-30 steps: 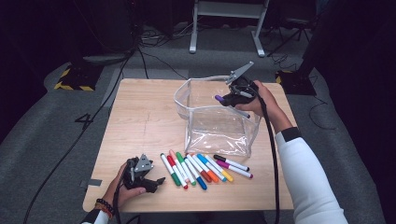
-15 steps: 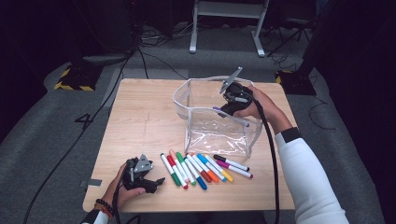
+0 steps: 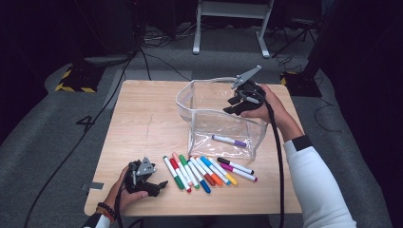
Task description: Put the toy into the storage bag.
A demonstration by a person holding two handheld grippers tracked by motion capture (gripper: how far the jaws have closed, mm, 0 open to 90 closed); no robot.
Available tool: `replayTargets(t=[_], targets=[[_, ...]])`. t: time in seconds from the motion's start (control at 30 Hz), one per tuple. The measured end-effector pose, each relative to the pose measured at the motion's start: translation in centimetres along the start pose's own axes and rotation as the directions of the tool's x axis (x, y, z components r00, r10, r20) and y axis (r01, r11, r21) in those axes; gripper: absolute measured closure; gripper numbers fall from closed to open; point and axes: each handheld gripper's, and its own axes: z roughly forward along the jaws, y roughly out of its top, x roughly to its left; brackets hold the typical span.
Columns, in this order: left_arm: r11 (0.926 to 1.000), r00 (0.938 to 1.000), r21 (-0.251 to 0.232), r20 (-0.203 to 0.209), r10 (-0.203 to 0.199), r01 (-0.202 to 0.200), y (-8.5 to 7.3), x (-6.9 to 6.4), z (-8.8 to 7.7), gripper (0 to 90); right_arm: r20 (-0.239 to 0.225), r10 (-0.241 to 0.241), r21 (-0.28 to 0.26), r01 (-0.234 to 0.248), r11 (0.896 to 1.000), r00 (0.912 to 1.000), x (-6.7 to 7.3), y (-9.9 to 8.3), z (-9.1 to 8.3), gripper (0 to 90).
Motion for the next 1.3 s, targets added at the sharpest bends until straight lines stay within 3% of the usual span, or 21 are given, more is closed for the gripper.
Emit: replayTargets(t=[0.23,0.43,0.63,0.77,1.0,1.03,1.3], targets=[[1.0,1.0,-0.001,-0.001,0.001,-0.001,0.0,0.0,0.0,17.6,0.039,0.032,-0.101,-0.028,0.994,0.9987,0.3,-1.5,-2.8,46.8],[1.0,1.0,-0.001,-0.001,-0.003,0.003,-0.1,-0.1,0.0,17.6,0.07,0.041,-0.194,-0.027,0.981,0.9967,0.8,-3.3,-5.9,45.5],[1.0,1.0,0.0,-0.002,-0.004,0.004,-0.1,-0.1,-0.1,17.7,0.106,0.029,-0.231,-0.004,0.973,0.994,2.2,-6.0,-8.0,44.5],[1.0,1.0,0.001,-0.003,-0.004,0.004,-0.1,-0.1,-0.1,17.6,0.115,0.05,-0.277,-0.016,0.961,0.9921,3.2,-8.9,-9.6,44.5],[1.0,1.0,0.001,-0.003,-0.005,0.005,-0.1,-0.1,-0.1,17.6,0.133,0.074,-0.297,-0.031,0.954,0.9884,4.4,-12.4,-10.4,44.3],[1.0,1.0,0.001,-0.003,-0.004,0.004,-0.1,-0.1,-0.1,17.6,0.142,0.081,-0.301,-0.035,0.953,0.9865,4.9,-13.6,-10.4,43.1],[1.0,1.0,0.001,-0.003,-0.004,0.004,-0.1,-0.1,-0.1,17.6,0.117,0.125,-0.328,-0.08,0.941,0.9853,6.0,-17.9,-9.4,44.6]])
